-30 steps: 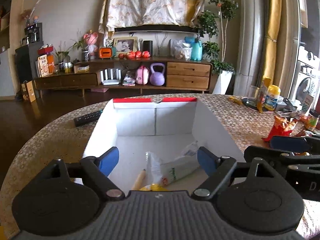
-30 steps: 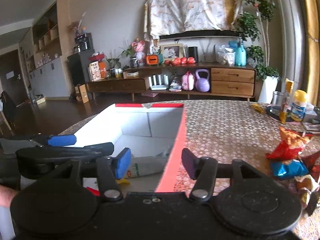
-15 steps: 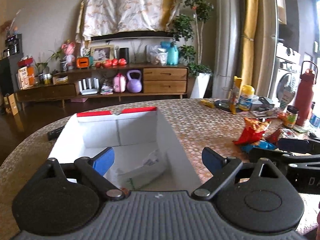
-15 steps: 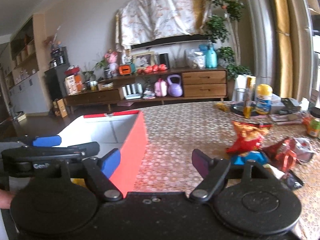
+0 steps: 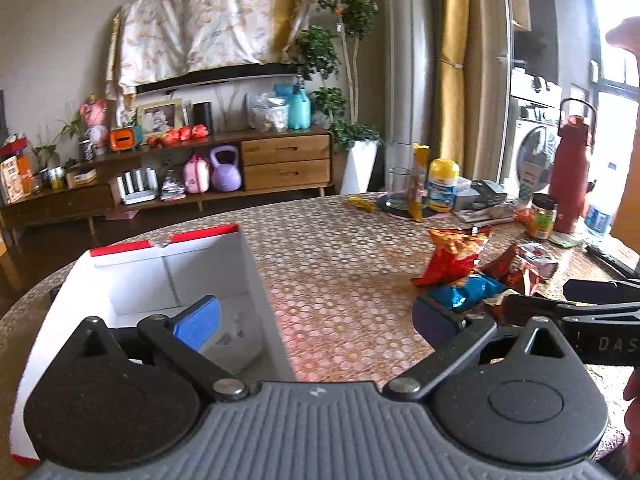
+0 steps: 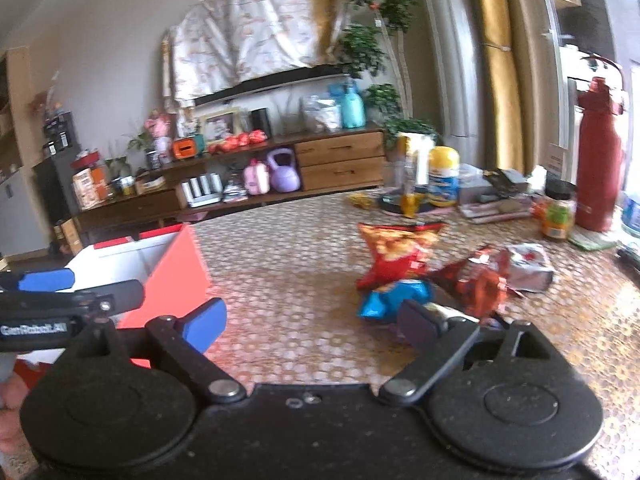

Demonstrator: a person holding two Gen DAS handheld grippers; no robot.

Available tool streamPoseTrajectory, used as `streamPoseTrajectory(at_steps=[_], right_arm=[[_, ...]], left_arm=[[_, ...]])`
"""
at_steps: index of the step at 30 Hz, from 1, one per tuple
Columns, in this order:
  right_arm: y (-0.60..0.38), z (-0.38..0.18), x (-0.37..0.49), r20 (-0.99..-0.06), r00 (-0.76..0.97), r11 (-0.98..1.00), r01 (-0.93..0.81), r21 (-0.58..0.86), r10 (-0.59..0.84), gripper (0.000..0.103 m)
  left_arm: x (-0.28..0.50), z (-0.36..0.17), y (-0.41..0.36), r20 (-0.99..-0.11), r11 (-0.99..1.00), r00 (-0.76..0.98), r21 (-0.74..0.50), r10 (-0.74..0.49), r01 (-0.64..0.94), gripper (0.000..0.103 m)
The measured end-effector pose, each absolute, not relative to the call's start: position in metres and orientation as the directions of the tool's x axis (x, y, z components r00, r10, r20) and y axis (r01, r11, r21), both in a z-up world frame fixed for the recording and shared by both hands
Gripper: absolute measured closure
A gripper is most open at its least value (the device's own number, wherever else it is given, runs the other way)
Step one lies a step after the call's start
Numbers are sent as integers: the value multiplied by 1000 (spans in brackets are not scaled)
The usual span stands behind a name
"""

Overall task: Organize snacks
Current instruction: 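Move both open tools back over the remaining snack pile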

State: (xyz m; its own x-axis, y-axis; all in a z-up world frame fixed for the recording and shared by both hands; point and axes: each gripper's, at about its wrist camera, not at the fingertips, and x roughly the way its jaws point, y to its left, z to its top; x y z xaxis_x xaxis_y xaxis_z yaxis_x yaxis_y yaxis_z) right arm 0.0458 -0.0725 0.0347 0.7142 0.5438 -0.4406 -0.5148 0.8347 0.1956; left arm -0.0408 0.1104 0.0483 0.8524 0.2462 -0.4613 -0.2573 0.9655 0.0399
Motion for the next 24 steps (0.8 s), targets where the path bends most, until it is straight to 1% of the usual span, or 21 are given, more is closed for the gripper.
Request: streamPoseTrajectory(at_steps=[12, 24], right_arm=[[-126, 15, 63, -471, 768, 901, -382, 205, 433, 10], [-158, 2, 79, -497, 786, 930, -300, 214, 368, 10]], left_arm=[[-16, 43, 78, -472, 986, 866, 45, 164, -162, 0], [23, 31, 44, -490, 996, 868, 63, 84, -61, 0]])
